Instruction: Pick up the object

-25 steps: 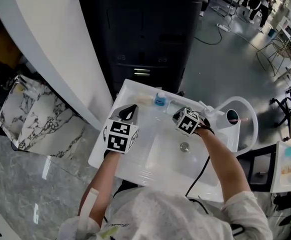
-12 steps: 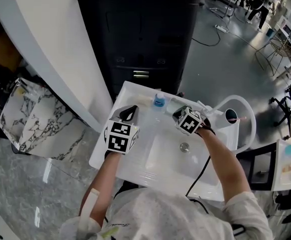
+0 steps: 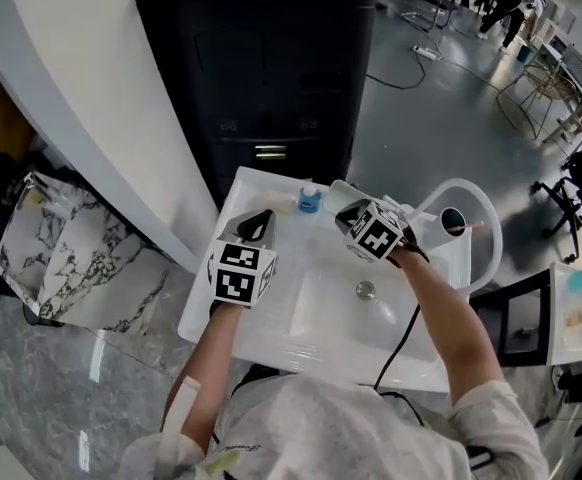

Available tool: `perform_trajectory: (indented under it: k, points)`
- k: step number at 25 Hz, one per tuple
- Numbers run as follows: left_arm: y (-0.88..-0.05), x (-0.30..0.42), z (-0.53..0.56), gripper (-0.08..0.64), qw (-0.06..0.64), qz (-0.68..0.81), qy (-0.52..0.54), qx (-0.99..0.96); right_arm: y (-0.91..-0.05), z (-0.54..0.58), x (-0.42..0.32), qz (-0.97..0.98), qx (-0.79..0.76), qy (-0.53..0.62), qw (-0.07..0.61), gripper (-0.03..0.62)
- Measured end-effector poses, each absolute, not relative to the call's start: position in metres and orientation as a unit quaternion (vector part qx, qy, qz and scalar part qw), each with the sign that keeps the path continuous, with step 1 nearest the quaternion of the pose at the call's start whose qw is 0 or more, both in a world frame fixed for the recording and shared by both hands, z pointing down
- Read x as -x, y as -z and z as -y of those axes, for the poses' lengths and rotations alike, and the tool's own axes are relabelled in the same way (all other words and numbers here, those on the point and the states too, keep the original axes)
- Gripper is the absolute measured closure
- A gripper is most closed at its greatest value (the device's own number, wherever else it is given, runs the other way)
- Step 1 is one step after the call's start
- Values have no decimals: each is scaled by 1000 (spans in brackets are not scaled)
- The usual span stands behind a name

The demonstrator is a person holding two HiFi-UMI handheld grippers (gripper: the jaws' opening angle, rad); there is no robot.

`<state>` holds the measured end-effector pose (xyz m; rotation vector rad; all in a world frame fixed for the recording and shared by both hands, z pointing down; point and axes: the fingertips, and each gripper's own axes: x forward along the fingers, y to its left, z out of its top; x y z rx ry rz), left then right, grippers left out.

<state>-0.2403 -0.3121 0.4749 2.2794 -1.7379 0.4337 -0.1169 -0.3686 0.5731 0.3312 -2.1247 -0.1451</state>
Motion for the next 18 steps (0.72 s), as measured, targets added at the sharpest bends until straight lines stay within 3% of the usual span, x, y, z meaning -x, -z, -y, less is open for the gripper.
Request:
perform_trajectory:
  k: [18]
  points:
    - [-452, 224, 342, 560, 96, 541, -132, -825, -459, 370, 144, 908, -242, 74, 333, 581]
